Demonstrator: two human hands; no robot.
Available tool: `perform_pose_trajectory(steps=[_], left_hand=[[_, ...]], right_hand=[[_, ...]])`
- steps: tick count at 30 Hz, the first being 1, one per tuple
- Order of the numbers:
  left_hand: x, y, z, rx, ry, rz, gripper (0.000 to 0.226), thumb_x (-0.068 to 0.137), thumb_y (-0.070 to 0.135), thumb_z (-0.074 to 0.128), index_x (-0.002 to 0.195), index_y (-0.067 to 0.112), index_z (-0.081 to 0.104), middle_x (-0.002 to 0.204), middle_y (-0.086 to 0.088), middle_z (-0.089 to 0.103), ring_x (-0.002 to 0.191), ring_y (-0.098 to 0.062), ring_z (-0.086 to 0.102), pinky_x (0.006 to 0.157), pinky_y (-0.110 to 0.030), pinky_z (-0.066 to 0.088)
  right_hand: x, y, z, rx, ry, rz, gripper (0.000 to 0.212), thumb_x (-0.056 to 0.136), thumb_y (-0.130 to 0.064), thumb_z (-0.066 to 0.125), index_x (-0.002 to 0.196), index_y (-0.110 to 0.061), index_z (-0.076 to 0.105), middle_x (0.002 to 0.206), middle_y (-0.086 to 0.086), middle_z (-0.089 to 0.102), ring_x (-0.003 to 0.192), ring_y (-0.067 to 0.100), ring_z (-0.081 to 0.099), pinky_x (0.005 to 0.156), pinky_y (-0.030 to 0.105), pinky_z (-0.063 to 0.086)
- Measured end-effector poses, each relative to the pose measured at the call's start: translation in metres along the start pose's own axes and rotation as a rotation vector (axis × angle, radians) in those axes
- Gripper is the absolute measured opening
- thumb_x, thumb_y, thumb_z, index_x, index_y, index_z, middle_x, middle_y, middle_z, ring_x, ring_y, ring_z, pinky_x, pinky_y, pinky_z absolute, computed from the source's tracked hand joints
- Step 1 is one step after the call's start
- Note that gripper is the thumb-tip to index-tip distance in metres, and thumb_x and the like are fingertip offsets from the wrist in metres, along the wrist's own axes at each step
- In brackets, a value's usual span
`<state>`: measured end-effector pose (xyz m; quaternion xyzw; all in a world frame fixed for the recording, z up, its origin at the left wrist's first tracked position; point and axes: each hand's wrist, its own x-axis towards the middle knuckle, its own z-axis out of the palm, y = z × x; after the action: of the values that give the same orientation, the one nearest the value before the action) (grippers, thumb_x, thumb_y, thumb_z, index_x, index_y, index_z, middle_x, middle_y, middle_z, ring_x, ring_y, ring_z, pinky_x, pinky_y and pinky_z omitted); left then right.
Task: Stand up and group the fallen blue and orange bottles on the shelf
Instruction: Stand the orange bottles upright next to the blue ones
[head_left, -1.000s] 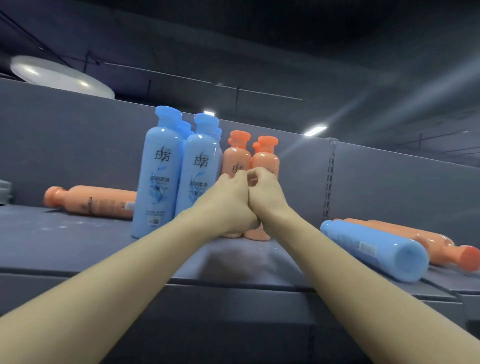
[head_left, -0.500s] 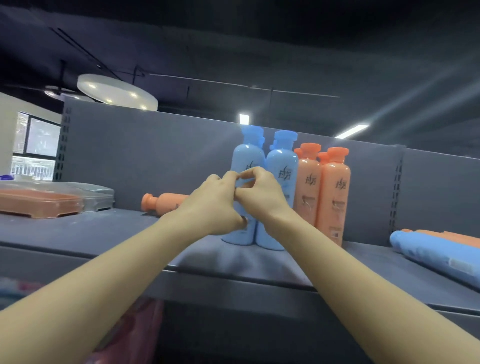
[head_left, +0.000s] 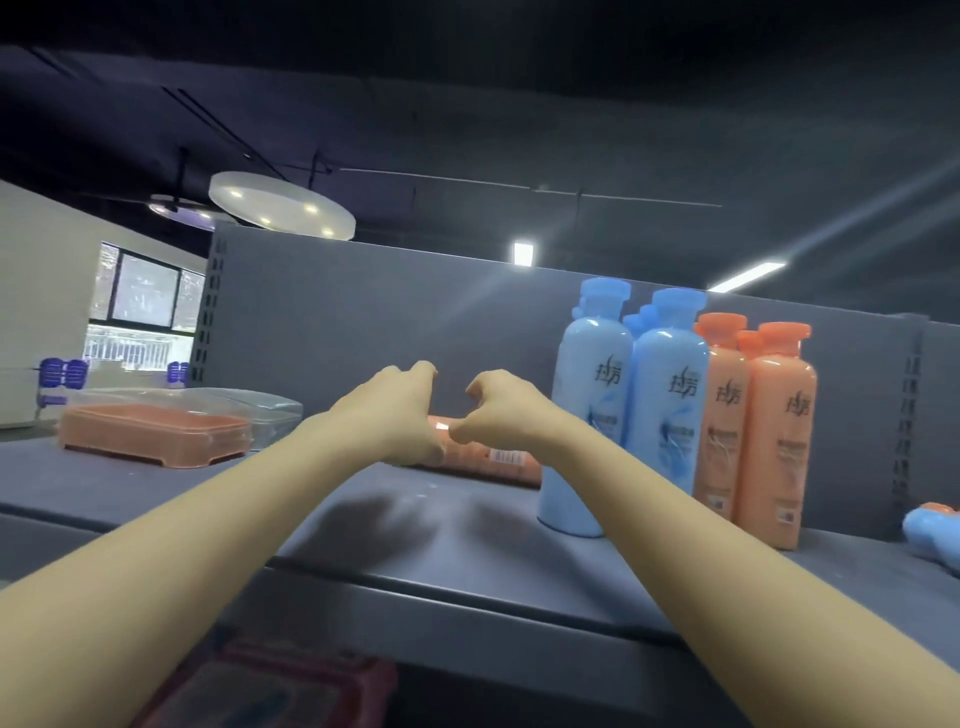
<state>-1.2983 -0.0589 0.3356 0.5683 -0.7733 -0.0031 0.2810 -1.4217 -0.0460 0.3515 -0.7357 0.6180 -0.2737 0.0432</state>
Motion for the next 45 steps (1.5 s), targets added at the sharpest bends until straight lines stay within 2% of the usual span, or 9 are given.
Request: perform_pose_trajectory(steps=[8, 11, 14, 19, 24, 28, 37, 41, 45], left_hand=[[0.040, -0.007, 0.012, 0.116, -0.091, -0.027, 0.065, 0.073, 0.019, 0.060, 0.132, 0.018, 0.033, 0.096, 0.001, 0.049, 0.091, -0.023, 0.059, 0.074, -0.036, 0.052], [0.052, -0.005, 0.019, 0.151, -0.108, -0.026, 0.062, 0.075, 0.015, 0.059, 0.132, 0.017, 0.035, 0.093, 0.001, 0.048, 0.091, -0.024, 0.059, 0.070, -0.035, 0.049], [0.062, -0.004, 0.025, 0.191, -0.115, -0.009, 0.048, 0.077, 0.013, 0.058, 0.121, 0.016, 0.040, 0.080, 0.004, 0.042, 0.084, -0.023, 0.053, 0.060, -0.030, 0.041], [0.072, -0.011, 0.045, 0.195, -0.076, 0.050, 0.016, 0.082, 0.018, 0.052, 0.093, 0.016, 0.040, 0.090, -0.001, 0.041, 0.082, -0.024, 0.048, 0.067, -0.033, 0.042], [0.080, -0.029, 0.051, 0.158, -0.062, 0.048, 0.032, 0.080, 0.013, 0.052, 0.113, 0.010, 0.052, 0.101, -0.005, 0.047, 0.090, -0.026, 0.053, 0.074, -0.035, 0.045], [0.085, -0.037, 0.051, 0.113, -0.106, 0.016, 0.042, 0.079, 0.016, 0.055, 0.120, 0.010, 0.051, 0.103, -0.003, 0.052, 0.089, -0.023, 0.051, 0.081, -0.035, 0.048], [0.081, -0.033, 0.051, 0.086, -0.076, -0.001, 0.025, 0.076, 0.018, 0.056, 0.100, 0.014, 0.051, 0.095, -0.003, 0.048, 0.086, -0.022, 0.048, 0.066, -0.032, 0.040], [0.077, -0.032, 0.051, 0.081, -0.060, 0.000, 0.036, 0.077, 0.017, 0.057, 0.112, 0.012, 0.052, 0.099, -0.005, 0.046, 0.092, -0.024, 0.045, 0.070, -0.032, 0.038], [0.075, -0.033, 0.052, 0.084, -0.053, -0.008, 0.044, 0.076, 0.016, 0.057, 0.119, 0.014, 0.051, 0.109, -0.006, 0.050, 0.102, -0.026, 0.048, 0.074, -0.032, 0.041]], right_hand=[[0.036, 0.006, 0.005, -0.188, -0.062, 0.067, 0.047, 0.083, -0.009, 0.055, 0.129, -0.001, 0.046, 0.125, 0.014, 0.058, 0.114, 0.029, 0.058, 0.085, 0.036, 0.051], [0.045, 0.009, 0.011, -0.276, -0.104, 0.065, 0.005, 0.086, -0.009, 0.052, 0.088, -0.010, 0.048, 0.083, 0.003, 0.050, 0.074, 0.021, 0.049, 0.057, 0.026, 0.035], [0.055, 0.012, 0.020, -0.360, -0.147, 0.073, 0.029, 0.088, -0.011, 0.051, 0.068, -0.018, 0.032, 0.072, -0.001, 0.039, 0.061, 0.013, 0.039, 0.050, 0.025, 0.029], [0.066, 0.011, 0.027, -0.487, -0.185, 0.049, 0.014, 0.088, -0.015, 0.049, 0.076, -0.012, 0.042, 0.082, 0.003, 0.042, 0.089, 0.025, 0.042, 0.062, 0.029, 0.037], [0.070, 0.014, 0.033, -0.568, -0.289, 0.005, 0.013, 0.093, -0.026, 0.047, 0.091, -0.015, 0.052, 0.089, 0.000, 0.051, 0.091, 0.025, 0.044, 0.068, 0.028, 0.033], [0.069, 0.018, 0.033, -0.651, -0.315, 0.000, 0.045, 0.094, -0.018, 0.046, 0.136, -0.012, 0.034, 0.130, 0.009, 0.045, 0.101, 0.028, 0.044, 0.079, 0.035, 0.036], [0.070, 0.025, 0.032, -0.652, -0.149, -0.051, 0.047, 0.086, -0.027, 0.055, 0.129, -0.016, 0.039, 0.125, 0.010, 0.044, 0.119, 0.029, 0.038, 0.082, 0.034, 0.030], [0.064, 0.024, 0.034, -0.740, -0.203, -0.041, 0.043, 0.088, -0.015, 0.047, 0.129, -0.012, 0.036, 0.128, 0.012, 0.045, 0.102, 0.025, 0.024, 0.076, 0.033, 0.020], [0.070, 0.026, 0.040, -0.785, -0.176, -0.049, 0.045, 0.084, -0.013, 0.054, 0.126, -0.008, 0.038, 0.126, 0.013, 0.042, 0.118, 0.031, 0.037, 0.091, 0.038, 0.030]])
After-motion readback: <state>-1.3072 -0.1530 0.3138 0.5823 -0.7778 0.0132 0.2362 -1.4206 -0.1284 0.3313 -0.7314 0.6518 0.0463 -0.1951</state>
